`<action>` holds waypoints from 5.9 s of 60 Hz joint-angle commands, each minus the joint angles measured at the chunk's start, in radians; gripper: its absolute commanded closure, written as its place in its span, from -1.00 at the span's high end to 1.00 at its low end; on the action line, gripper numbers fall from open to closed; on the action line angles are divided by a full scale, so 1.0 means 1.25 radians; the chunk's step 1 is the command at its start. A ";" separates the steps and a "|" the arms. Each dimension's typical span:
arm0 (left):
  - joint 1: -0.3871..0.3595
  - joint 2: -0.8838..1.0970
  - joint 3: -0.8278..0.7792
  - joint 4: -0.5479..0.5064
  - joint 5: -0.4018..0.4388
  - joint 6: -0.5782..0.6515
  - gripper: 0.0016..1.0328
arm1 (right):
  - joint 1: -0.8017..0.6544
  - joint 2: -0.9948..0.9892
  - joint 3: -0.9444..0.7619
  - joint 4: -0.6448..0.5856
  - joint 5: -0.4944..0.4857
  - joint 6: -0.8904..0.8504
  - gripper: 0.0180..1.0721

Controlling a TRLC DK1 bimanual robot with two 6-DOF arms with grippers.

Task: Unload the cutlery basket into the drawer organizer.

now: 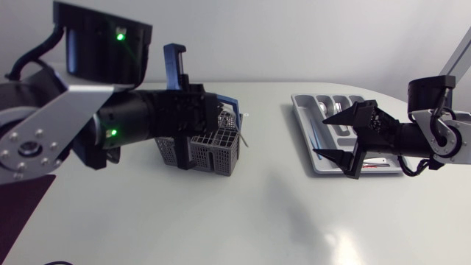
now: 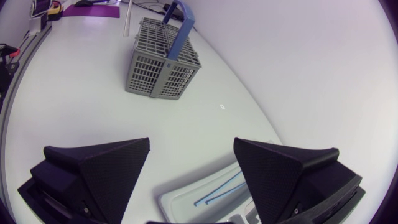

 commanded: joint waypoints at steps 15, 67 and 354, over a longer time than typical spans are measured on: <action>-0.046 0.251 0.272 -0.133 -0.052 -0.440 -0.94 | 0.082 -0.096 -0.127 0.204 0.136 0.204 0.84; -0.031 0.601 0.747 -0.407 0.123 -1.040 -0.94 | 0.233 -0.144 -0.248 0.506 0.395 0.345 0.27; 0.246 0.203 0.213 -0.028 0.004 -0.550 0.91 | -0.381 0.598 0.504 -0.548 0.010 -0.673 -0.88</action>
